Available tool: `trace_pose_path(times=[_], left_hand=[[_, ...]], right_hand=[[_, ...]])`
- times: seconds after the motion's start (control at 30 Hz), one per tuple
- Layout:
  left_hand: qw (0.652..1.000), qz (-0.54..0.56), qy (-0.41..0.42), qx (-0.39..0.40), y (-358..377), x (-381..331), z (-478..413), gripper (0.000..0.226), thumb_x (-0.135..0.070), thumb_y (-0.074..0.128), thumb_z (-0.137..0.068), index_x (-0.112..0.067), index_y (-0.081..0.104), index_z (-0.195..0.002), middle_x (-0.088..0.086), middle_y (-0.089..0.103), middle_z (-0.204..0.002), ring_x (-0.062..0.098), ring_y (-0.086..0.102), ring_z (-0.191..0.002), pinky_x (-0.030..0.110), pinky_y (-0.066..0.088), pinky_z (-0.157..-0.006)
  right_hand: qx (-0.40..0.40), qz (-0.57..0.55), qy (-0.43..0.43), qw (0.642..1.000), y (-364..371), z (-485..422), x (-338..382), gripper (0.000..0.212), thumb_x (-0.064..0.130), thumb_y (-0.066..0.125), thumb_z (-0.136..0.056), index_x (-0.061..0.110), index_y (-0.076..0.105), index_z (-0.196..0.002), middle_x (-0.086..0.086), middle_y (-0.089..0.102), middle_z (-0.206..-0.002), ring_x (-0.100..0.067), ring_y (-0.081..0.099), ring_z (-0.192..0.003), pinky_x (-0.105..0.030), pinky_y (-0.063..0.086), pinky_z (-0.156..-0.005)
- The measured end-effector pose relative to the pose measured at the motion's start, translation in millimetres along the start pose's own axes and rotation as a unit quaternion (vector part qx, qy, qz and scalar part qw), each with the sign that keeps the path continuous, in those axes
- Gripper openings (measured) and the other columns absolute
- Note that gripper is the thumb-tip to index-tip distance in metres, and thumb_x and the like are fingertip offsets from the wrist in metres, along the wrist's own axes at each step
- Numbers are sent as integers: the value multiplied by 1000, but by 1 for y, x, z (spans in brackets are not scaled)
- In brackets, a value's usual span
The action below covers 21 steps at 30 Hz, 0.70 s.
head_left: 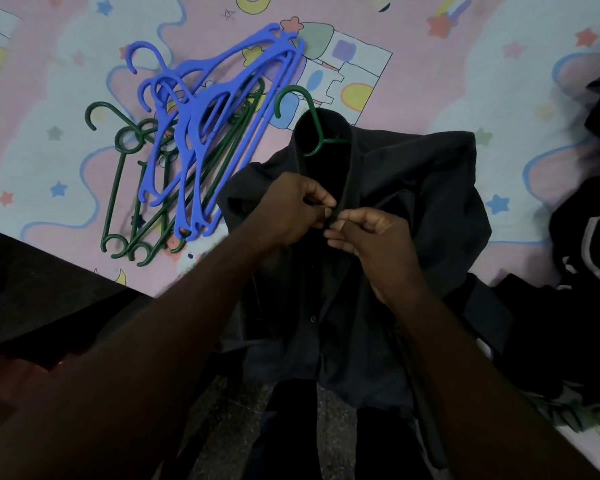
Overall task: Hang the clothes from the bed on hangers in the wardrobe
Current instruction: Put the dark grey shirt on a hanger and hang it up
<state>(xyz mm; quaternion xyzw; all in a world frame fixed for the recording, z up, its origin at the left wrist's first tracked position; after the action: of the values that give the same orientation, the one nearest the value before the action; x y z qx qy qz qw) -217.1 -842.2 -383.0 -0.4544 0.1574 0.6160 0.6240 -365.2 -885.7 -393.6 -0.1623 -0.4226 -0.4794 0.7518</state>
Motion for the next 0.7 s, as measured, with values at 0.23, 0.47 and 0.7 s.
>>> trace_pose_path(times=[0.23, 0.47, 0.7], left_hand=[[999, 47, -23, -9, 6, -9, 6, 10, 5, 62, -86, -1, 70, -86, 9, 68, -74, 7, 64, -64, 20, 57, -69], [996, -49, 30, -63, 13, -7, 2, 7, -15, 67, -89, -12, 69, -83, -7, 65, -70, 2, 59, -64, 16, 45, -63], [999, -40, -3, -26, 0, -3, -14, 9, -7, 62, -91, -3, 68, -87, 13, 71, -80, 23, 70, -75, 39, 59, -76]], right_hand=[[-51, 140, -38, 988, 1, -10, -5, 13, 9, 65, -89, 14, 63, -77, -6, 69, -68, -16, 66, -61, -32, 55, -58], [-161, 344, -181, 907, 12, -11, -14, 12, 27, 64, -87, 15, 63, -83, 0, 68, -79, -18, 66, -72, -45, 54, -70], [-132, 279, -159, 938, 19, -17, -9, 10, 19, 64, -86, 22, 59, -78, 5, 67, -74, -14, 65, -70, -39, 54, -68]])
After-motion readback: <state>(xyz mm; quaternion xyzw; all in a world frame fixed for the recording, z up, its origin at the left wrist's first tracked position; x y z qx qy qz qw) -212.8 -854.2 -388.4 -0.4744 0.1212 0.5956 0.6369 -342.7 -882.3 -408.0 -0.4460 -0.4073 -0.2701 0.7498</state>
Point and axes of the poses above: each hand's wrist, its own z-axis away from the middle knuckle, its own y-axis out of the palm, x = y × z, the point moved 1 cm from there along -z, towards the middle knuckle
